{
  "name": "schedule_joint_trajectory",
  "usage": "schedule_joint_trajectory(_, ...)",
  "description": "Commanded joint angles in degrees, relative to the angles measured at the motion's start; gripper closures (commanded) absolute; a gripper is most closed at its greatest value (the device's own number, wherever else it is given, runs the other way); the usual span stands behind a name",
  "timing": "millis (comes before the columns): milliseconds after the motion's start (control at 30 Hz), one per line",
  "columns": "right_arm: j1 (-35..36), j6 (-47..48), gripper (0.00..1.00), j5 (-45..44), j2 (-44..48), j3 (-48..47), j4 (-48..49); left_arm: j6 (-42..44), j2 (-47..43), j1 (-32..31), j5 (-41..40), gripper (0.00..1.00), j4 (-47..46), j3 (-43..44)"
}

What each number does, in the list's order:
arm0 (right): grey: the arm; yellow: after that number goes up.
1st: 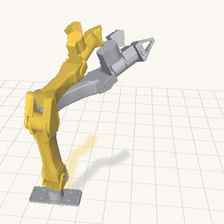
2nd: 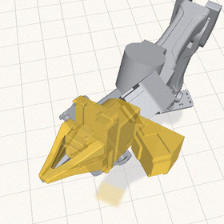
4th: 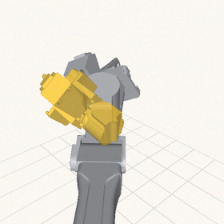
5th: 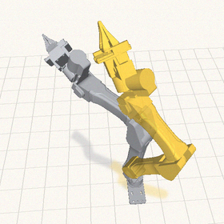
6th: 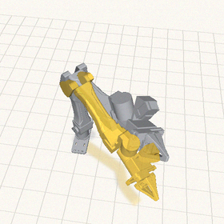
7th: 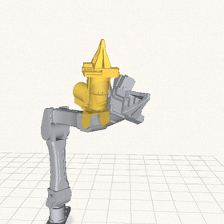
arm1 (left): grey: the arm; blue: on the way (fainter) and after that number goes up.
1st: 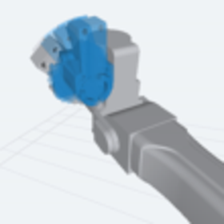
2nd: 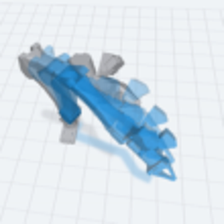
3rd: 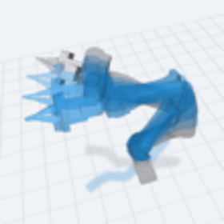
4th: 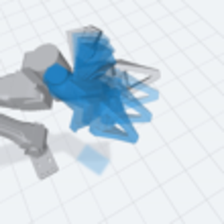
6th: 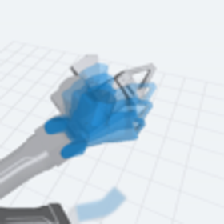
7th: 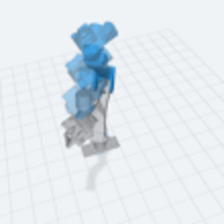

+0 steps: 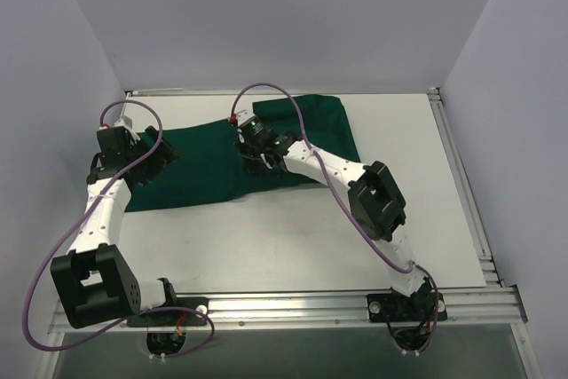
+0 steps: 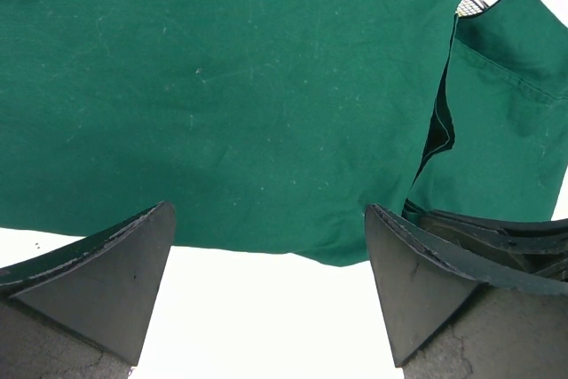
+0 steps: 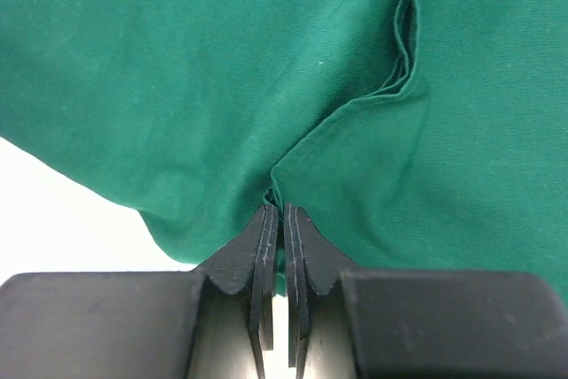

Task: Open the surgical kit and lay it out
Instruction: Open the surgical kit at the center of the board.

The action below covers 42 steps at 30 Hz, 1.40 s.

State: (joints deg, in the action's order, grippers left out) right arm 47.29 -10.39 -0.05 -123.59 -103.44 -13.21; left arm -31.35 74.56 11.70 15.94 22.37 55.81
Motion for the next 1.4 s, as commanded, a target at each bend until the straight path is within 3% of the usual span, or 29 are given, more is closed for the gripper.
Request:
schedule_joint_trajectory(0,-1.7,-1.2,1.00,-2.9,1.5,-1.9,1.3,-0.5,-0.9,-0.1,1.1,0.03,-2.7,0.1)
schedule_joint_trajectory(100,-7.4,-2.7,1.00,-7.8,5.4,0.2,2.1,-0.6,-0.5,-0.1,1.5,0.03,-2.8,0.2)
schedule_joint_trajectory(200,-18.4,-3.9,1.00,-11.1,10.5,3.7,1.6,-1.0,0.0,-0.1,2.4,0.03,-2.9,0.4)
schedule_joint_trajectory(233,-25.5,-4.5,1.00,-12.1,13.5,4.7,1.0,-0.9,0.2,0.0,2.7,0.03,-2.8,0.6)
schedule_joint_trajectory(333,-36.3,-3.8,1.00,-17.3,19.6,10.3,0.7,-0.9,0.8,-0.1,3.2,0.03,-2.9,1.1)
schedule_joint_trajectory(367,-42.9,-3.2,1.00,-18.4,20.8,11.8,0.9,-1.0,1.0,-0.1,3.2,0.03,-3.0,1.1)
schedule_joint_trajectory(500,-54.0,-1.6,1.00,-21.2,23.5,16.9,-0.1,-2.0,3.0,-0.1,3.9,0.03,-4.2,1.3)
schedule_joint_trajectory(600,-56.6,-1.5,0.99,-25.0,24.2,20.4,-0.1,-3.0,5.1,-0.2,4.2,0.03,-4.8,1.9)
schedule_joint_trajectory(633,-57.0,-2.3,0.94,-27.5,24.6,21.0,-0.5,-3.4,6.2,-0.3,4.2,0.03,-4.8,2.2)
schedule_joint_trajectory(667,-57.3,-2.8,0.63,-27.7,24.9,21.9,-0.4,-3.5,6.8,-0.4,4.1,0.03,-5.0,2.5)
schedule_joint_trajectory(700,-57.3,-2.7,0.51,-26.9,25.1,22.0,-0.3,-3.5,7.6,-0.5,3.8,0.03,-4.8,3.7)
schedule_joint_trajectory(767,-55.9,-2.4,0.30,-24.6,25.8,22.4,0.3,-3.3,9.8,-0.8,2.3,0.03,-2.6,5.4)
schedule_joint_trajectory(867,-53.2,-2.7,0.17,-22.4,27.3,23.0,1.6,-2.4,13.1,-1.1,1.7,0.03,-0.8,9.1)
schedule_joint_trajectory(967,-53.1,-4.0,0.18,-13.8,27.0,23.1,3.0,-0.5,18.6,-1.2,1.8,0.02,3.7,15.1)
schedule_joint_trajectory(1100,-52.5,-7.0,0.28,-2.3,24.7,25.2,5.9,0.3,23.8,-1.1,2.2,0.17,7.3,19.8)
schedule_joint_trajectory(1200,-52.3,-10.3,0.40,2.3,23.1,27.8,9.7,0.3,26.0,-1.1,3.7,0.38,6.1,20.1)
schedule_joint_trajectory(1300,-51.6,-14.5,0.43,9.8,22.8,32.4,16.8,0.4,27.9,-1.2,4.5,0.59,5.8,19.9)
schedule_joint_trajectory(1367,-50.5,-14.9,0.44,8.7,22.1,33.6,17.5,0.6,29.1,-1.6,4.3,0.67,5.7,19.8)
